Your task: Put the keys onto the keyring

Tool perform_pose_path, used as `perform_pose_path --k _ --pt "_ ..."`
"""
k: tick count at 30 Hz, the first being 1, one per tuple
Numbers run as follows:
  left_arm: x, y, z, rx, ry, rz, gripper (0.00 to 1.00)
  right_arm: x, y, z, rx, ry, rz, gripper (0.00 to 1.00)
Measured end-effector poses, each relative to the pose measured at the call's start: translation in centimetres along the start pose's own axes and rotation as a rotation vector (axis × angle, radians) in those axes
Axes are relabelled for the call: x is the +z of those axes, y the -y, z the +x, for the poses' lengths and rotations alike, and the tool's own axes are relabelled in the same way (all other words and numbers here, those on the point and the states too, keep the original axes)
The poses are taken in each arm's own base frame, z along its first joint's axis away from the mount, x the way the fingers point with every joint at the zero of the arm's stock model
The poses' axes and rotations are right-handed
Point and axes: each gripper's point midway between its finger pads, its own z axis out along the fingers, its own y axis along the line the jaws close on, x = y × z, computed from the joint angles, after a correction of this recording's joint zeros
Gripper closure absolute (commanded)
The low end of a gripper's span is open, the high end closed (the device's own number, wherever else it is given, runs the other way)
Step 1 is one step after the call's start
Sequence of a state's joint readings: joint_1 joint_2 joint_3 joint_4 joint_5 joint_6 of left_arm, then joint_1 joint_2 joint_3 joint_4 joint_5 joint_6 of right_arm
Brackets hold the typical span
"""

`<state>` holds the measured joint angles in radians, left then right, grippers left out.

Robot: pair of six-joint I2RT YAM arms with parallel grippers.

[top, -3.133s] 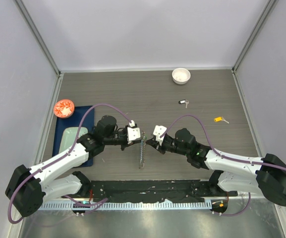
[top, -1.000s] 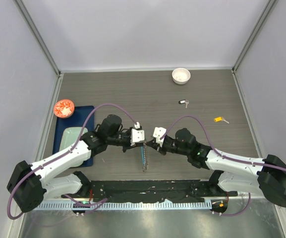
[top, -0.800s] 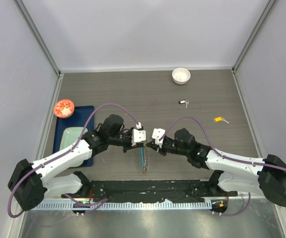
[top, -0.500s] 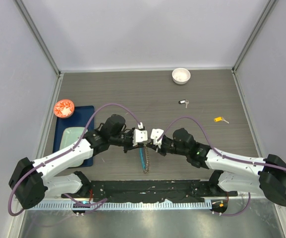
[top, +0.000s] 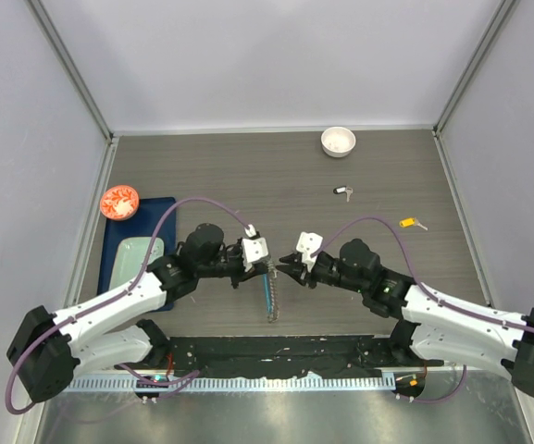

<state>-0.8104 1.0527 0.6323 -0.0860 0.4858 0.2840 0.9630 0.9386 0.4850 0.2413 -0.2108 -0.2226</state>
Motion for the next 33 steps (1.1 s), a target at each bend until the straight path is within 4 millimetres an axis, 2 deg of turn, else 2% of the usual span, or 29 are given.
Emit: perform_pose_path --k 3,7,15,22,33 --pt "0.0 -0.2 0.2 -0.034 0.045 -0.041 1.00 -0.8 0.2 -1.3 0.015 0.039 0.021 0.65" --pt "0.3 -0.3 1.0 -0.057 0.107 -0.080 1.00 -1.4 0.4 -1.7 0.039 0.049 0.040 0.65" --pt "0.2 -0.3 1.1 -0.052 0.209 -0.122 1.00 -1.6 -0.1 0.5 0.060 -0.005 0.032 0.67" --pt "-0.2 -0.3 -0.1 -0.045 0.268 -0.130 1.00 -0.8 -0.3 2.6 0.052 -0.063 0.018 0.71" --pt "-0.2 -0.2 -0.9 -0.038 0.303 -0.117 1.00 -0.3 -0.1 3.2 0.044 -0.057 0.025 0.73"
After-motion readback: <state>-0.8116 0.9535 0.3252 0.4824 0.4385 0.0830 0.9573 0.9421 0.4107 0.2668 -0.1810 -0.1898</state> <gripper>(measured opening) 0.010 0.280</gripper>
